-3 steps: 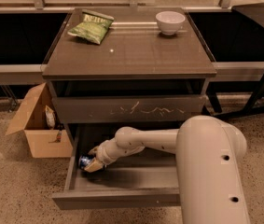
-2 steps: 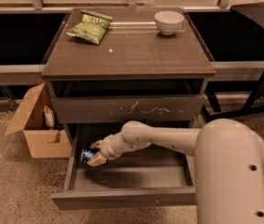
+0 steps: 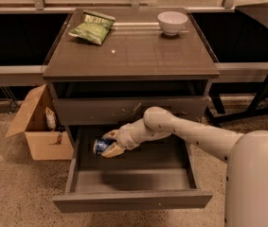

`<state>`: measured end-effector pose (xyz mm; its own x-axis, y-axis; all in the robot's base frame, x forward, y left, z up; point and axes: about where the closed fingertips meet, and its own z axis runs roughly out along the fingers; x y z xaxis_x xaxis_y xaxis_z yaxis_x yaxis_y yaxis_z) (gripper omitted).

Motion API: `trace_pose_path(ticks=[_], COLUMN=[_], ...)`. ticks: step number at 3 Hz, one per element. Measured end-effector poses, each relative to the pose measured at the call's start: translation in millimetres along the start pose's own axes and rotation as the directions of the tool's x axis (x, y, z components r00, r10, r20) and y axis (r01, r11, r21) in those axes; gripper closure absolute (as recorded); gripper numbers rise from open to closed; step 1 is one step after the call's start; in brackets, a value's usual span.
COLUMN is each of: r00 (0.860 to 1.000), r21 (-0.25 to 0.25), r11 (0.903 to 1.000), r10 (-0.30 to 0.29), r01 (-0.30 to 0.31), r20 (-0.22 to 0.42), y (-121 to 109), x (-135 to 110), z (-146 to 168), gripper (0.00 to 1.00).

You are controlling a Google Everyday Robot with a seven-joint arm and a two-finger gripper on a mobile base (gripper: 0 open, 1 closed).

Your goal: Pick pepsi can from middle drawer and place on counter

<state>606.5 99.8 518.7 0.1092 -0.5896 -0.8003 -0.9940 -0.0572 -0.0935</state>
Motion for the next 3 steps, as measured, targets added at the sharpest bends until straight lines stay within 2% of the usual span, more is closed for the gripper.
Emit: trace_pose_path(ticks=[1, 2, 3], r00=[1.0, 0.999, 0.997], r21=[-0.045, -0.051, -0.092], r11=[0.9989, 0.9984, 0.9926], r10=[-0.006, -0.024, -0.077], r01=[0.006, 0.025, 0.079], r20=[0.005, 0.023, 0.025], y=[11, 14, 34], x=[-3, -12, -51], z=[1, -4, -32], gripper=[1.0, 1.0, 1.0])
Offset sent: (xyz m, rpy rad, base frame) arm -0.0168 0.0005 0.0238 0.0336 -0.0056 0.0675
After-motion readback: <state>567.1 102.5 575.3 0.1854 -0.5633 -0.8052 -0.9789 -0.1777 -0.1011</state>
